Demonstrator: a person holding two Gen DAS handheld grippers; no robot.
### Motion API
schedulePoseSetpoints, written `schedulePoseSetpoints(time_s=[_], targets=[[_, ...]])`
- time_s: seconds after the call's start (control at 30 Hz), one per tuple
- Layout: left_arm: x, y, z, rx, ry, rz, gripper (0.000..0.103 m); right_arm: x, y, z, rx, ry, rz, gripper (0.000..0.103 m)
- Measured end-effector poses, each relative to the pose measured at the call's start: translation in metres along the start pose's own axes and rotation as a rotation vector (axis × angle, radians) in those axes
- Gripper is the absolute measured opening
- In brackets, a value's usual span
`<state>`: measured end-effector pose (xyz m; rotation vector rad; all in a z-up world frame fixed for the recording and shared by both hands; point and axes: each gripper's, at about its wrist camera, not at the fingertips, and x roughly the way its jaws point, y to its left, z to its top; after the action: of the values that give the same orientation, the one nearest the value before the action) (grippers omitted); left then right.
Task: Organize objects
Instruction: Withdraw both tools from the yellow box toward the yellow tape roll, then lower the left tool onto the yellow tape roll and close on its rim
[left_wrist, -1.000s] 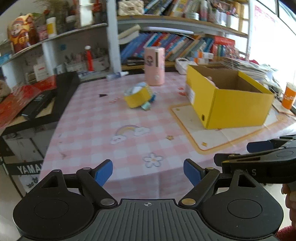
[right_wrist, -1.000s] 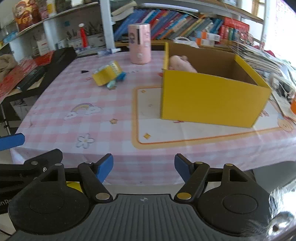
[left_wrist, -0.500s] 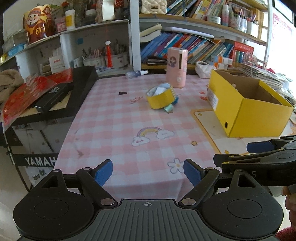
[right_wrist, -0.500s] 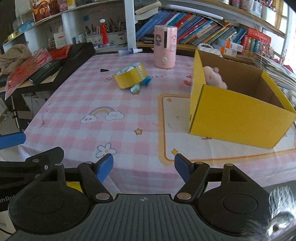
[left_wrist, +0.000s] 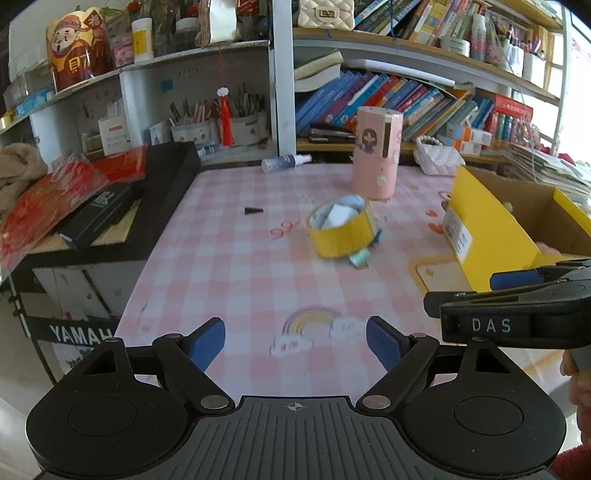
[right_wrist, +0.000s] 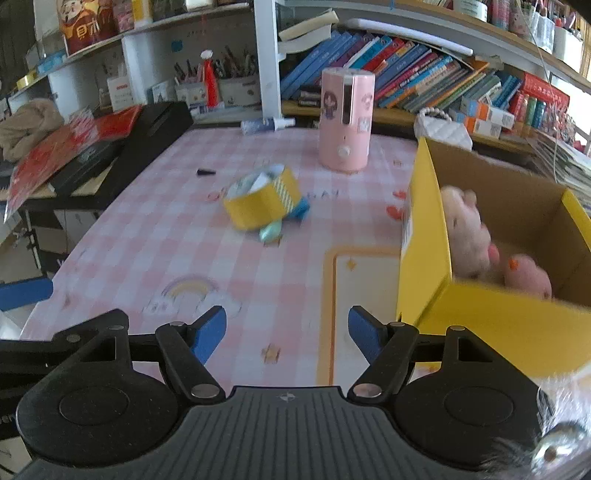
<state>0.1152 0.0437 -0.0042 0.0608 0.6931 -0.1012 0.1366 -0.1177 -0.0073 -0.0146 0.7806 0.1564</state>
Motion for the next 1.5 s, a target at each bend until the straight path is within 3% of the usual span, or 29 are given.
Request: schedulePoseSetpoints(time_s=[0.67, 0.77, 0.83, 0.93, 1.2, 1.4, 1.5], targets=[[0.092, -0.015, 0.062, -0.057, 0.061, 0.0, 0.086, 0.078, -0.043, 0.085, 0.006, -0.03, 0.06, 0.071], [0.106, -0.017, 0.067, -0.062, 0.07, -0.016, 0.086, 0.088, -0.047, 0.091, 0.01, -0.02, 0.066, 0.07], [0.116, -0.017, 0.07, -0.073, 0.081, -0.029, 0.094, 0.092, -0.05, 0.095, 0.022, -0.024, 0.066, 0.07], [0.13, -0.015, 0.075, -0.105, 0.083, -0.044, 0.096, 0.096, -0.054, 0.102, 0.043, -0.041, 0.068, 0.07], [0.18, -0.006, 0.084, -0.254, 0.174, -0.141, 0.098, 0.105, -0.059, 0.115, 0.052, -0.067, 0.053, 0.071], [0.208, -0.012, 0.087, -0.26, 0.22, -0.194, 0.096, 0.109, -0.057, 0.119, 0.039, -0.07, 0.068, 0.071], [0.213, -0.016, 0.087, -0.25, 0.224, -0.209, 0.091, 0.111, -0.058, 0.119, 0.042, -0.063, 0.067, 0.071]])
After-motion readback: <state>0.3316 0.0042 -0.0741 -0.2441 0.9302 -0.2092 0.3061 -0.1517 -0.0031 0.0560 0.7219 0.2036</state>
